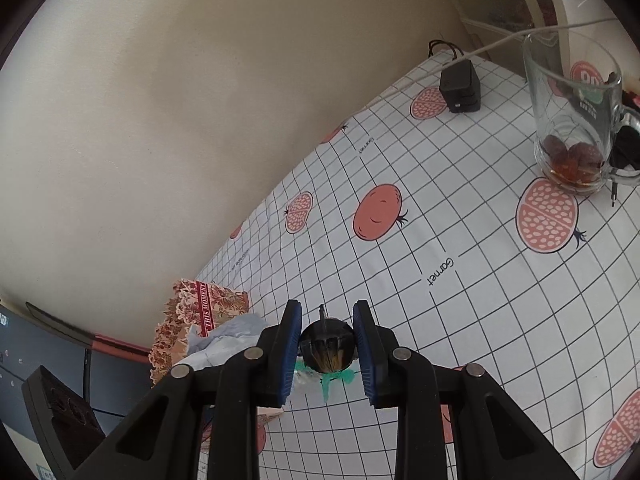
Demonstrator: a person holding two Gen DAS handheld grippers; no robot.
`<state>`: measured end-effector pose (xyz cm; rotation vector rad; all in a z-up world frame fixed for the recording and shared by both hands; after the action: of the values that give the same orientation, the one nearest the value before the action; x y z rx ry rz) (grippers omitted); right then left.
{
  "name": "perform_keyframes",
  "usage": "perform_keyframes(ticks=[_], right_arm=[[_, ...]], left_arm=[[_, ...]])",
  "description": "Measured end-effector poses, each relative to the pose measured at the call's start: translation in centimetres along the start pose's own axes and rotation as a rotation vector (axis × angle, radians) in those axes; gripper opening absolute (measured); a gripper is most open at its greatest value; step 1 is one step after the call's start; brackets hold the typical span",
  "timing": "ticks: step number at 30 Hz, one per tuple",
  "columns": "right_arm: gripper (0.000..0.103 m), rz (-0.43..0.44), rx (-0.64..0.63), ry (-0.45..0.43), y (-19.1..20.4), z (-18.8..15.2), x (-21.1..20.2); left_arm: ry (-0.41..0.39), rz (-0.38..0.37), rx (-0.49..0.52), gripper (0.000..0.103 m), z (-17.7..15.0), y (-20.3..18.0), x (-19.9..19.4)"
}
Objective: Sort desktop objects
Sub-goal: 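Carry the black figure and crumpled paper with both tools over the pink box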
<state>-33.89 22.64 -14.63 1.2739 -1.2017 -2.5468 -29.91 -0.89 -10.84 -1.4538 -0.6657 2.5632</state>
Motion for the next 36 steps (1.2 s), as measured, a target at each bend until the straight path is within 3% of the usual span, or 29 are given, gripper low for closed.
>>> perform_keyframes(ticks=[13, 21, 29, 36], right_arm=[[0.029, 0.124, -0.077, -0.19, 3.4, 1.4, -4.4], [0.029, 0.261, -0.069, -0.188, 5.6, 0.4, -4.4], [0.029, 0.331, -0.154, -0.155, 9.8, -1.9, -3.3], [0.029, 0.357, -0.216, -0.108, 13.0, -4.3, -1.9]], left_arm=[[-0.075, -0.037, 0.0, 0.037, 1.6, 0.4, -3.5], [-0.136, -0.037, -0.06, 0.037, 3.3, 2.7, -6.5], [-0.221, 0.042, -0.208, 0.037, 4.7, 8.3, -9.8], [-0.253, 0.049, -0.309, 0.037, 4.9, 12.4, -11.5]])
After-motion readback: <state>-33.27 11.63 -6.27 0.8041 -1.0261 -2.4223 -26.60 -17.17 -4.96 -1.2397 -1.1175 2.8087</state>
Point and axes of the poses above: each gripper's, at about its wrist camera, not at the fingertips, and x roughly the way its jaws point, y to its left, z to its top, the point moved 5 cm from there along x, roughly the way its jaws point, and after that the axes turned 1 degree about x, right-handed, at the moved point
